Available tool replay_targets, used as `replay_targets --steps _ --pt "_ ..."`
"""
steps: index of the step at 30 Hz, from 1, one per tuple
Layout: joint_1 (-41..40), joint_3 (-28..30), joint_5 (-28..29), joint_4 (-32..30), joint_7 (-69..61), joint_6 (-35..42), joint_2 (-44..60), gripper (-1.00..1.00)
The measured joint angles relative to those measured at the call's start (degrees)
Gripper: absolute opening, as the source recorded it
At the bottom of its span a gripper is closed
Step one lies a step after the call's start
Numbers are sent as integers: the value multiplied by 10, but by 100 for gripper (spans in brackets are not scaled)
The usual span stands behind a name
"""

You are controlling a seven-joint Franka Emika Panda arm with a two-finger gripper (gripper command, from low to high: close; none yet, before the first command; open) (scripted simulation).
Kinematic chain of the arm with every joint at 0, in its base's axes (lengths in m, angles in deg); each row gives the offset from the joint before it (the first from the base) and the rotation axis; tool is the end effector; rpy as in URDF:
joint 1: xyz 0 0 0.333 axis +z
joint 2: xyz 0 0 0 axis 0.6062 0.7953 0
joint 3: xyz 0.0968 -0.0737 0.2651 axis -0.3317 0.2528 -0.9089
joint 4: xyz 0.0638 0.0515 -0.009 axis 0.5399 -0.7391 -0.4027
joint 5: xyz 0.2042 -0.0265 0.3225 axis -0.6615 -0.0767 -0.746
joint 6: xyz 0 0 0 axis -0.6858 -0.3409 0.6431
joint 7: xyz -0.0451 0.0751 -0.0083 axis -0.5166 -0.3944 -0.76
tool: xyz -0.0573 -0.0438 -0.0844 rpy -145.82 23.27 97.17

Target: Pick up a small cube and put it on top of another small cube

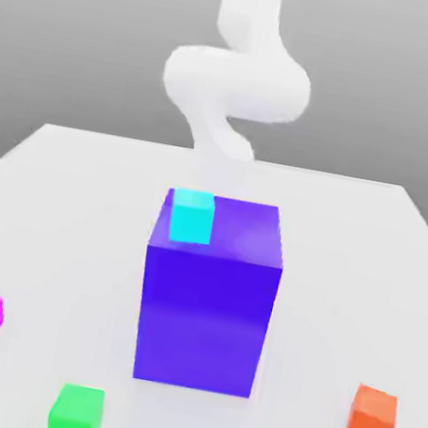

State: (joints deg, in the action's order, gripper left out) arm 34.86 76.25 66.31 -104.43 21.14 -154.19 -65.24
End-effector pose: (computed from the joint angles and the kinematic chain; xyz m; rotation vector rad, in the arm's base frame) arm 0.3882 -0.0279 0.6501 -2.3734 1.2272 -0.9103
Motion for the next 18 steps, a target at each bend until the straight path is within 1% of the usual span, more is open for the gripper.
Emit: replay_targets --steps 9,18 --pt "-88 45 -47 -45 166 -83 192 0" --pt "-174 97 -72 -89 344 -165 378 0"
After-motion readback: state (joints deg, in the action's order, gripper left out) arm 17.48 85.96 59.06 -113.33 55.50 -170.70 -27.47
